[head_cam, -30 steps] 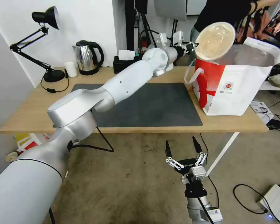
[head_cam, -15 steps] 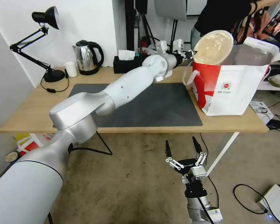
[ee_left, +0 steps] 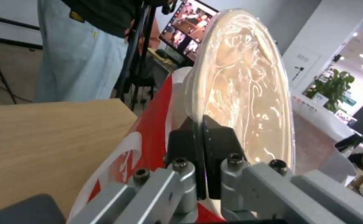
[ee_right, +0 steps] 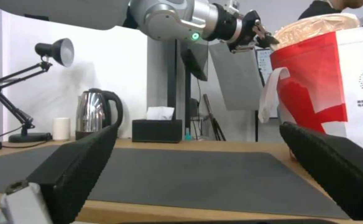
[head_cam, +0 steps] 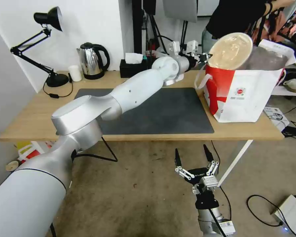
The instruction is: Pick up the trash from the table and place it into the takeout bag.
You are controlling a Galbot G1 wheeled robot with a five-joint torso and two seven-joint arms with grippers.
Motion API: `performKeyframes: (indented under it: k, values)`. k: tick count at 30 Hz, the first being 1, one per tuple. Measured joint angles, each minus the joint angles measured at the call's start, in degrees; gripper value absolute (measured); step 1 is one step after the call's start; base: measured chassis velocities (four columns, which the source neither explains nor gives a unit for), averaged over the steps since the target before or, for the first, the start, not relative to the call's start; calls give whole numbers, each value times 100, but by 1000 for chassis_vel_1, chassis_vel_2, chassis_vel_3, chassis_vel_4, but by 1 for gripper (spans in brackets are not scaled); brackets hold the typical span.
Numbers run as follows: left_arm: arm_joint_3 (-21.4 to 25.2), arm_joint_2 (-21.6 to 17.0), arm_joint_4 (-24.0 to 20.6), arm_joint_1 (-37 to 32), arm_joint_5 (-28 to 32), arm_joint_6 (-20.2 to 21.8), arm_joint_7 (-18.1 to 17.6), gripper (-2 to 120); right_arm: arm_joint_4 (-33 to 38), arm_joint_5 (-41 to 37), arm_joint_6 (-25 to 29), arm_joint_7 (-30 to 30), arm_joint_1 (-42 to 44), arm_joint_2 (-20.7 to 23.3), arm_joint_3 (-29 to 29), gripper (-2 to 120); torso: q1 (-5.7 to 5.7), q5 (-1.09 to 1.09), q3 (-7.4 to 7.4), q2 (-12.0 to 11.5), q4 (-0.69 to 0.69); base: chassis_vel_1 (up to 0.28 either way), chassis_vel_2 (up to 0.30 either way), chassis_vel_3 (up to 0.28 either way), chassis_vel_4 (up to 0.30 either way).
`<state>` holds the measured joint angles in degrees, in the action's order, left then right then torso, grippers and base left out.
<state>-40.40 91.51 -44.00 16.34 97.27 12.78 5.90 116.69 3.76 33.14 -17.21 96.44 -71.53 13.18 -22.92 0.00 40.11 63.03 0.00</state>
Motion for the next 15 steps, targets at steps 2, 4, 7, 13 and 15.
performKeyframes:
  k: [2, 4, 7, 13, 15]
  values:
    - [-8, 0, -6, 6, -13, 1, 0, 1, 0, 0, 0, 0, 0, 0, 0, 100, 0, 0, 0, 0, 0, 0, 0, 0, 0]
    - [-33, 0, -21, 16, -33, 5, 1, 11, 0, 0, 0, 0, 0, 0, 0, 100, 0, 0, 0, 0, -1, 0, 0, 0, 0]
    - [-45, 0, -24, 43, -37, 6, 0, 21, 0, 0, 0, 0, 0, 0, 0, 100, 0, 0, 0, 0, 0, 0, 0, 0, 0]
    - [-87, -1, -24, 107, -46, 4, -2, 44, 0, 0, 0, 0, 0, 0, 0, 100, 0, 0, 0, 0, 0, 0, 0, 0, 0]
    - [-96, -2, -24, 117, -46, 5, -5, 49, 0, 0, 0, 0, 0, 0, 0, 100, 0, 0, 0, 0, 0, 0, 0, 0, 0]
